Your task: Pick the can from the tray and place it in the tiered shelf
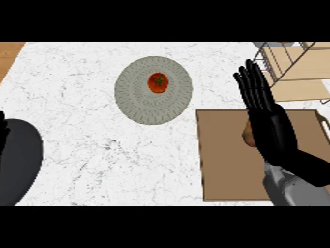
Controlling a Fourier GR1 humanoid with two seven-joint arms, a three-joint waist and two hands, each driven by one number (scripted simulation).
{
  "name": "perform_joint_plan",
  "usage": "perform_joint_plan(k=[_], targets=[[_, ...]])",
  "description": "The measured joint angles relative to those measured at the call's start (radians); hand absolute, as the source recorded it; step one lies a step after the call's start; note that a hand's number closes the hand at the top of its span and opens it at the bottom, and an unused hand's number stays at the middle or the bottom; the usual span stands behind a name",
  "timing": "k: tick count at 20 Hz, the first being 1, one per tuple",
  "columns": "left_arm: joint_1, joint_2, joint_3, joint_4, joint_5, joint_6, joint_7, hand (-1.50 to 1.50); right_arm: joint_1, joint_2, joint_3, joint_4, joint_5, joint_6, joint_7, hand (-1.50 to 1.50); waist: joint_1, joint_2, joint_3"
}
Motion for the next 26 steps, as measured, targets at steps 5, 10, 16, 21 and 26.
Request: perform_joint_plan(k=[5, 10, 16, 21, 26], targets=[[-0.042, -0.046, -0.047, -0.061, 0.004, -0.046, -0.033, 0.00, 0.093, -0.086, -0.149, 0.041, -0.056, -0.028, 0.078, -1.50, -0.049, -0.004, 0.012], [-0.076, -0.091, -0.091, -0.107, 0.012, -0.074, -0.055, 0.00, 0.183, -0.096, -0.288, 0.113, -0.107, -0.126, 0.119, 1.50, -0.131, 0.005, 0.016], [-0.119, -0.153, -0.169, -0.136, -0.003, -0.102, -0.061, 0.00, 0.319, -0.120, -0.477, 0.263, -0.005, -0.384, 0.049, -1.50, -0.092, 0.003, 0.017], [-0.179, -0.221, -0.213, -0.088, -0.046, -0.106, -0.061, 0.00, 0.425, -0.077, -0.616, 0.231, -0.114, -0.314, -0.112, -1.50, -0.052, -0.003, 0.017], [-0.213, -0.242, -0.218, -0.079, -0.061, -0.118, -0.037, 0.00, 0.527, -0.161, -0.573, 0.147, -0.102, -0.180, -0.035, -1.50, -0.031, -0.004, 0.016]])
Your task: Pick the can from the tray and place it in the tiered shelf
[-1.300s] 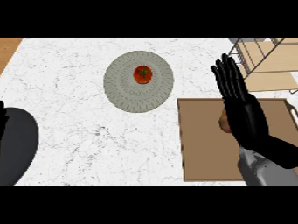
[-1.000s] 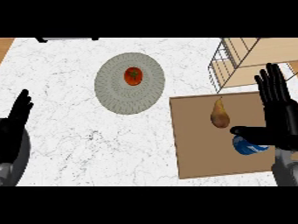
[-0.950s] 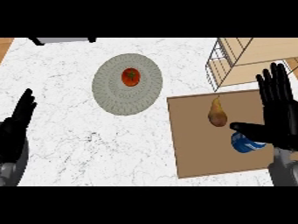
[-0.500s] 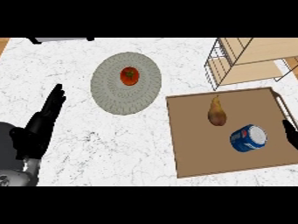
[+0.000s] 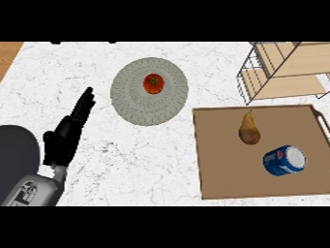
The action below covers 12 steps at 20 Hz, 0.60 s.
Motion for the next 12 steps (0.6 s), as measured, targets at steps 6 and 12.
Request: perform_joint_plan(k=[6, 12], targets=[[-0.004, -0.028, -0.009, 0.010, -0.023, -0.003, -0.003, 0.00, 0.086, -0.146, 0.051, -0.198, 0.078, 0.031, 0.239, -1.50, 0.011, 0.000, -0.001], [-0.012, -0.021, 0.009, 0.014, -0.022, -0.027, -0.006, 0.00, 0.128, -0.315, 0.111, -0.377, 0.164, 0.076, 0.537, -1.50, 0.021, 0.002, -0.003]])
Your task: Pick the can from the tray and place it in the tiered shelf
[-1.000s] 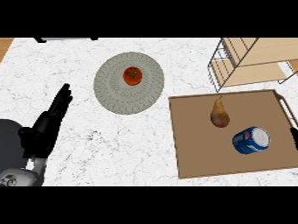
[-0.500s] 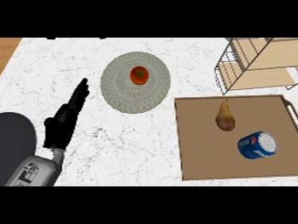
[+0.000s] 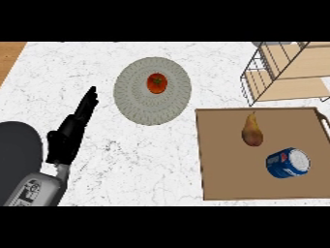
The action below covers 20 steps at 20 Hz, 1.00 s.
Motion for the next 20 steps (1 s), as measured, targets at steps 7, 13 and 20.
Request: perform_joint_plan(k=[7, 13, 20], targets=[[-0.002, -0.011, -0.002, -0.015, -0.012, -0.004, 0.021, 0.00, -0.009, -0.204, 0.052, -0.140, 0.069, 0.117, 0.338, -1.50, 0.008, 0.000, 0.000], [0.012, -0.025, 0.018, -0.027, -0.028, -0.023, 0.024, 0.00, -0.083, -0.202, 0.127, -0.259, 0.162, 0.153, 0.579, -1.50, 0.005, -0.001, 0.002], [0.001, -0.057, 0.047, -0.026, -0.068, -0.042, 0.051, 0.00, -0.204, -0.100, 0.216, -0.291, 0.308, 0.187, 0.713, -1.50, 0.003, -0.001, 0.003]])
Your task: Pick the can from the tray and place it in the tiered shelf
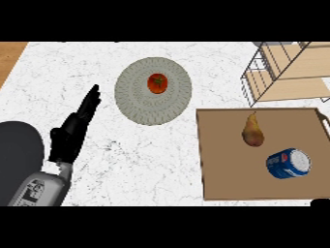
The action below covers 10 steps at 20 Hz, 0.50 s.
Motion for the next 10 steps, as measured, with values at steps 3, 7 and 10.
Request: perform_joint_plan(k=[3, 7, 10], targets=[[0.023, -0.012, 0.009, -0.015, -0.016, -0.009, -0.005, 0.00, -0.029, 0.036, 0.009, 0.006, 0.057, 0.022, 0.026, -1.50, 0.000, 0.000, 0.000], [0.016, -0.025, 0.032, -0.004, -0.029, -0.030, -0.007, 0.00, -0.061, 0.092, 0.029, -0.002, 0.114, 0.047, 0.054, -1.50, -0.001, 0.000, 0.000], [0.021, -0.040, 0.044, 0.019, -0.048, -0.037, -0.032, 0.00, -0.089, 0.131, 0.030, 0.006, 0.140, 0.067, 0.062, -1.50, -0.002, 0.000, 0.000]])
